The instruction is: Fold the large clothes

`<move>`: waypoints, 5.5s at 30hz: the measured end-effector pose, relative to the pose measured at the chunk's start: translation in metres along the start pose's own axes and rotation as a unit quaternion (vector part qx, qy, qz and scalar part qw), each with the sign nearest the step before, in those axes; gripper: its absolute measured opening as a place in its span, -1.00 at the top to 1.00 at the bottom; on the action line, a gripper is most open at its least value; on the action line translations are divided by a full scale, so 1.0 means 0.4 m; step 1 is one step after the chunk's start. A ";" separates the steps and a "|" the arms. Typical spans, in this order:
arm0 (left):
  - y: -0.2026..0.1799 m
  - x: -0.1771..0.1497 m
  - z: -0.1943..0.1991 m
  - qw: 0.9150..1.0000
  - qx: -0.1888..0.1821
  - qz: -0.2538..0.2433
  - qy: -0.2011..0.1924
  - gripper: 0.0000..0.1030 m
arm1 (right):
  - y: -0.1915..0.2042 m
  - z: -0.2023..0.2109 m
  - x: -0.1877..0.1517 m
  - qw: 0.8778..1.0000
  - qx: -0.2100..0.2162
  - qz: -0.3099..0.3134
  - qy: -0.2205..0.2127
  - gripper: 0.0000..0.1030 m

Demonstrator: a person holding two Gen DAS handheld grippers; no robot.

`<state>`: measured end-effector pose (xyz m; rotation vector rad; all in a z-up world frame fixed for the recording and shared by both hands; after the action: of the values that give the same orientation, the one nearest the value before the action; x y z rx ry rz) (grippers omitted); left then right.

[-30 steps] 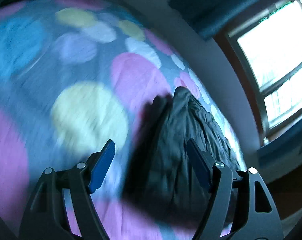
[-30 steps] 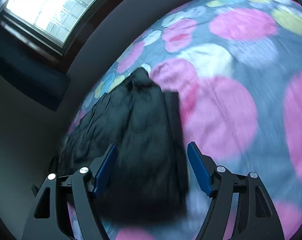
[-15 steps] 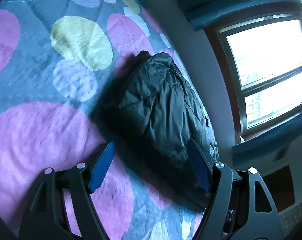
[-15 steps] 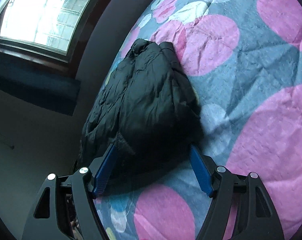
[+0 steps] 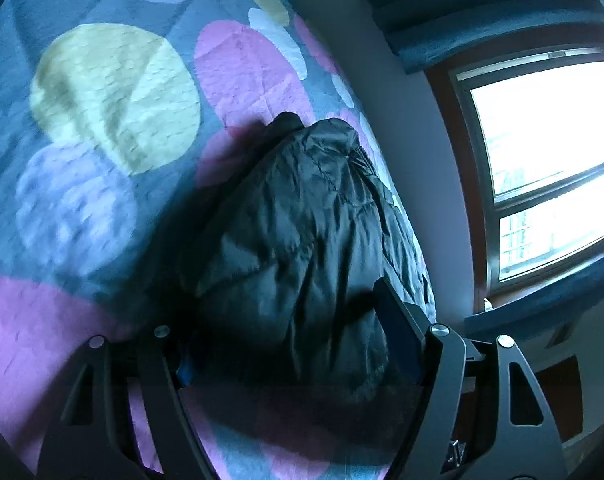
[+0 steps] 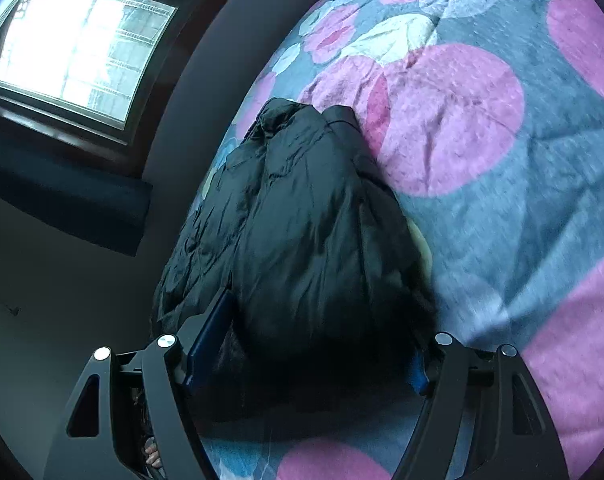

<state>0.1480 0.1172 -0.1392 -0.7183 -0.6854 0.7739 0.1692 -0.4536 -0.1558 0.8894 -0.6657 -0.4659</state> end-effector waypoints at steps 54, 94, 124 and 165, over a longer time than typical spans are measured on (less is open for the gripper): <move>0.119 -0.252 0.330 0.995 0.033 -0.080 0.053 0.33 | -0.074 0.309 -0.248 0.999 -0.014 0.029 0.002 0.50; 0.153 -0.179 0.370 0.988 0.084 -0.132 0.013 -0.56 | 0.435 -0.023 -0.386 0.961 0.080 0.225 0.142 -0.39; 0.137 -0.188 0.355 0.980 0.085 -0.179 0.028 -0.75 | 0.433 -0.227 -0.378 0.949 -0.012 0.229 0.216 -0.60; 0.092 -0.109 0.362 0.978 0.002 -0.195 0.076 -0.95 | 0.354 -0.053 -0.534 0.944 0.051 0.250 0.209 -0.61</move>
<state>0.0008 0.1461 -0.0974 -0.6070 -0.6585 0.3551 0.0467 -0.2304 -0.1195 0.8446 -0.4990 0.2141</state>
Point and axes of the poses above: each gripper's, at about its wrist camera, not at the fingertips, and z roughly against the way its jaws point, y to its left, x to its top, the point moved 5 cm from there along -z, roughly the way its jaws point, and after that the axes turned 5 degrees about x, right-handed, at the moved point
